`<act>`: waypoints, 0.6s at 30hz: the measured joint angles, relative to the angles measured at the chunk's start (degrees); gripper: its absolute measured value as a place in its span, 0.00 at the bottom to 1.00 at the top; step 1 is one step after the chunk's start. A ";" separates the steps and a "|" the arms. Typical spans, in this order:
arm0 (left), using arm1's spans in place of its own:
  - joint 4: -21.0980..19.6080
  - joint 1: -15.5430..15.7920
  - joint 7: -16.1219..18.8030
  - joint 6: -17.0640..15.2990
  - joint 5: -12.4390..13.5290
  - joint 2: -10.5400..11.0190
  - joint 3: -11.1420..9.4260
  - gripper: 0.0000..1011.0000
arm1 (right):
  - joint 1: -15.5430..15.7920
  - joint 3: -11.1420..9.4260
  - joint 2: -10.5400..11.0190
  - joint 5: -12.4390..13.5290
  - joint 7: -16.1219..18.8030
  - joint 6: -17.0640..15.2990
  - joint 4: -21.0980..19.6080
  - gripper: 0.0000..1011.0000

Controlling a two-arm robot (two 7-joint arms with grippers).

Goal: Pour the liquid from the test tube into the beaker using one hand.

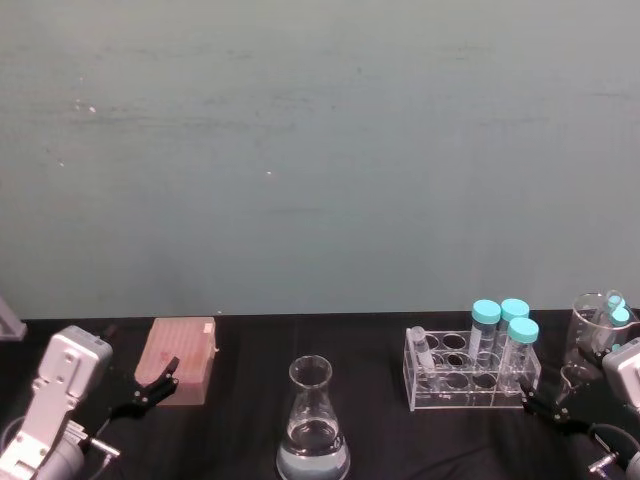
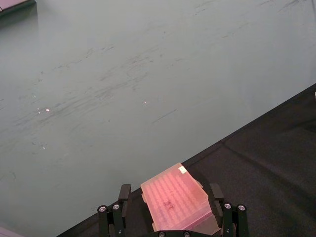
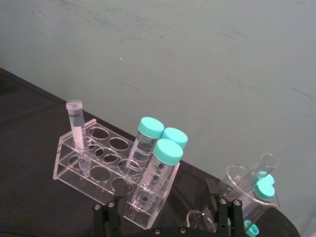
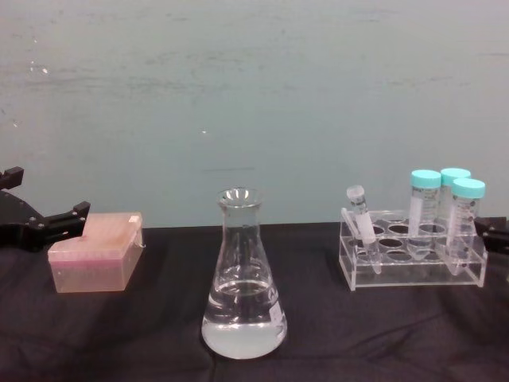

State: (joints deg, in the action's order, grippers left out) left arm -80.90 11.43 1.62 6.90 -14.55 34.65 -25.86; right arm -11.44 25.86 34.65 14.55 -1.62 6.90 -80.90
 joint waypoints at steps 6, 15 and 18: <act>0.00 0.00 0.00 0.00 0.00 0.00 0.00 0.99 | 0.00 0.00 0.00 0.00 0.00 0.00 0.00 0.99; 0.00 0.00 0.00 0.00 0.00 0.00 0.00 0.99 | 0.00 0.00 0.00 0.00 0.00 0.00 0.00 0.99; 0.00 0.00 0.00 0.00 0.00 0.00 0.00 0.99 | 0.00 0.00 0.00 0.00 0.00 0.00 0.00 0.99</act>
State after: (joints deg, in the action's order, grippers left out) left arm -80.90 11.43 1.62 6.91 -14.55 34.65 -25.86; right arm -11.43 25.86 34.64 14.55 -1.62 6.90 -80.90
